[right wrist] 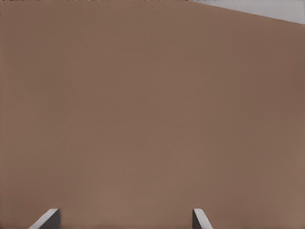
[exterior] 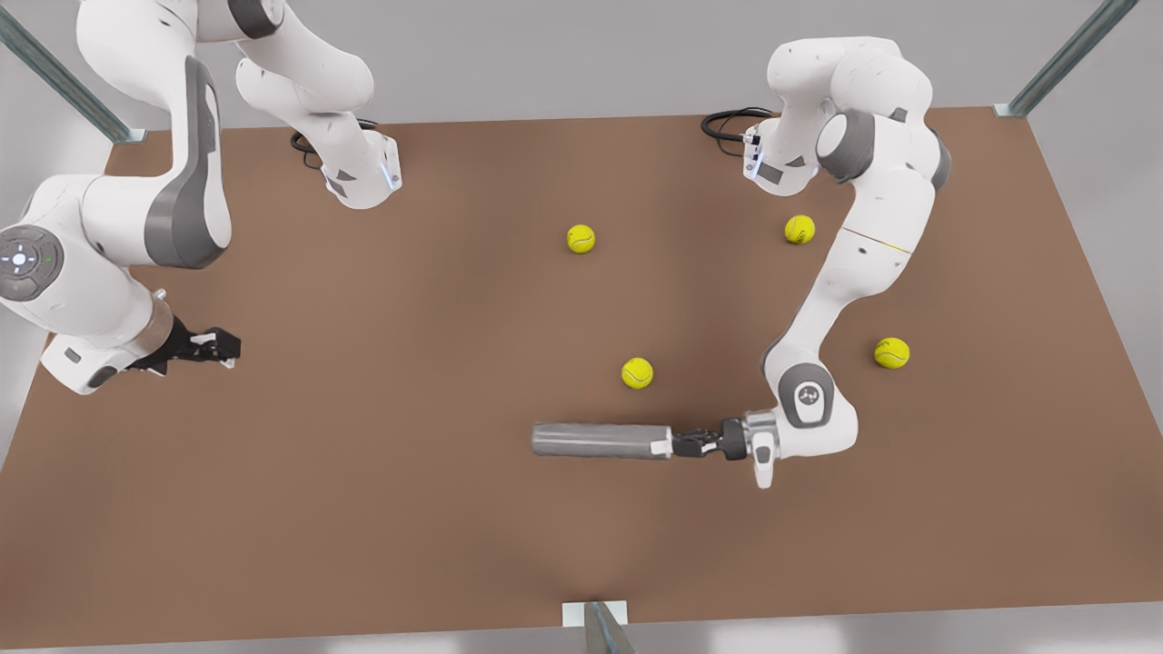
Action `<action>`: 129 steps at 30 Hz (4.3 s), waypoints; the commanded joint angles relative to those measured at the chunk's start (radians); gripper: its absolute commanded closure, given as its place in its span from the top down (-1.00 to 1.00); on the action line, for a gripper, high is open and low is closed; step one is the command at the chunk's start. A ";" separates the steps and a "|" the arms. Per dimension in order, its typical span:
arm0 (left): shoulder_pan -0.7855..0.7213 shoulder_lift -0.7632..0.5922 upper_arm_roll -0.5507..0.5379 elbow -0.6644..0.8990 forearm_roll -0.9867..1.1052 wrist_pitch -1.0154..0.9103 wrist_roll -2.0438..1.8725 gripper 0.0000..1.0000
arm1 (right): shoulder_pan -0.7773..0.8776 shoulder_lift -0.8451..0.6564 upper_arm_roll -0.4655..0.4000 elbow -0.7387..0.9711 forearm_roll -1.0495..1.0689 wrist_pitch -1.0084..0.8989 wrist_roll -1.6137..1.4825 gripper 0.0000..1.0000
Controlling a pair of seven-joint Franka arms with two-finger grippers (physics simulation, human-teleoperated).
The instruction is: Put the tennis tube upright
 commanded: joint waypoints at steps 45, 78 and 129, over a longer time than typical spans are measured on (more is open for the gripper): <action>0.053 -0.241 0.008 0.065 0.534 -0.129 -0.631 -0.57 | -0.038 0.130 0.000 -0.002 0.052 -0.022 -0.012 1.00; 0.039 -0.397 -0.005 0.074 1.198 -0.279 -0.832 -0.57 | -0.038 0.139 0.000 0.004 0.057 -0.024 -0.012 1.00; -0.119 -0.706 0.259 0.197 1.306 -0.884 -0.266 1.00 | -0.089 -0.031 0.002 -0.064 0.055 0.062 -0.018 1.00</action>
